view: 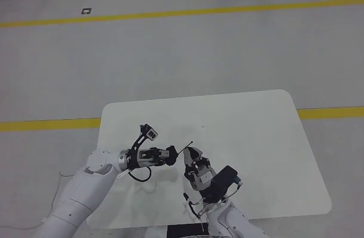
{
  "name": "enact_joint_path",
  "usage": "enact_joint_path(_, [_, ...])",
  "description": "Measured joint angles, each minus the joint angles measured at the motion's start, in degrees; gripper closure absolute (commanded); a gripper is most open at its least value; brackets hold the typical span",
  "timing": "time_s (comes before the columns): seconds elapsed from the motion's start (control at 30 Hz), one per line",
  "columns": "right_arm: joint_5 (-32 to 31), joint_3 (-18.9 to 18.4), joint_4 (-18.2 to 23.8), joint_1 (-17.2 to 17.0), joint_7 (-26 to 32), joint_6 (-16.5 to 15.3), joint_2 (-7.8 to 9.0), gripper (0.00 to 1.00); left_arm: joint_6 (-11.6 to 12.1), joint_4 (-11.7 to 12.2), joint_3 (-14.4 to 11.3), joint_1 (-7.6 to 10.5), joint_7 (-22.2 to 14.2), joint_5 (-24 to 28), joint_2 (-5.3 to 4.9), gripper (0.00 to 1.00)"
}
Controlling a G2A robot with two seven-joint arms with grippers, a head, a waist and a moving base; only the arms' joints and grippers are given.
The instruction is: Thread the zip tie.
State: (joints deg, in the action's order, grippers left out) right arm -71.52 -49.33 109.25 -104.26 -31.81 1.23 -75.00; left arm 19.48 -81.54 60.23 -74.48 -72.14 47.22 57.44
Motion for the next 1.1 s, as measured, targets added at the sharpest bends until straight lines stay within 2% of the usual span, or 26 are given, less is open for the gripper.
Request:
enact_joint_path(0.47, [-0.01, -0.28, 0.49, -0.36, 0.33, -0.78, 0.15, 1.00, 0.00, 0.00, 0.00, 0.00, 0.00, 0.00, 0.00, 1.00])
enact_joint_path(1.1, [-0.96, 0.11, -0.34, 0.30, 0.39, 0.50, -0.04, 1.00, 0.00, 0.00, 0.00, 0.00, 0.00, 0.00, 0.00, 1.00])
